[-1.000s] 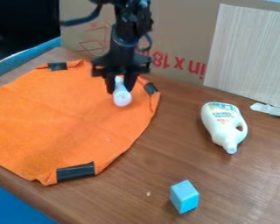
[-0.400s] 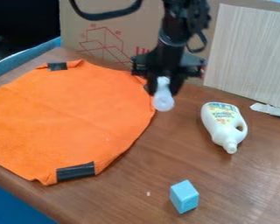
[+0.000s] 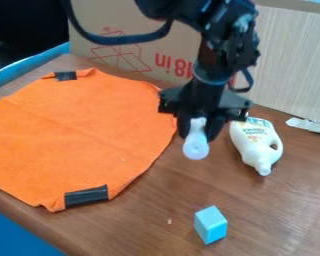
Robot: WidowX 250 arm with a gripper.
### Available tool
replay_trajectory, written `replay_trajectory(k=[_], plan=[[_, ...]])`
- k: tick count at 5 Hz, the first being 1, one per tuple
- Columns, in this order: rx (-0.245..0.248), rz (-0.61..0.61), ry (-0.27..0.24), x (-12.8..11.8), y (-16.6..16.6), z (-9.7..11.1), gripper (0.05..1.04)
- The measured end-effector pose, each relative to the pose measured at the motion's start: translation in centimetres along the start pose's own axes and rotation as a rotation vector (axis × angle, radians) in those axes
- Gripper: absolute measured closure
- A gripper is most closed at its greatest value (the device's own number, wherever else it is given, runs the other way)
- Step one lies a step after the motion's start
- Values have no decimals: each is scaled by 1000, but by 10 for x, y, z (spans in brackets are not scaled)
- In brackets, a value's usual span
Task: Remove the object from the edge of the cloth to the table
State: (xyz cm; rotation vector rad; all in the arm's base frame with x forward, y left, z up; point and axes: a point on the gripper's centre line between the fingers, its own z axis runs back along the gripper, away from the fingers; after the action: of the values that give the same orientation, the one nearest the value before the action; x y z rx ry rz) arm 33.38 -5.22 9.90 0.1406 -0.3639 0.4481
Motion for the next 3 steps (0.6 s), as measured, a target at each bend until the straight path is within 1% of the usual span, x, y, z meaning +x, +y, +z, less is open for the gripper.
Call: replay_trajectory(k=[1, 2, 3], plan=[[21, -22, -1, -10, 8, -11, 650], [27, -34, -33, -13, 13, -19, 650], [22, -39, -50, -14, 14, -23, 611]])
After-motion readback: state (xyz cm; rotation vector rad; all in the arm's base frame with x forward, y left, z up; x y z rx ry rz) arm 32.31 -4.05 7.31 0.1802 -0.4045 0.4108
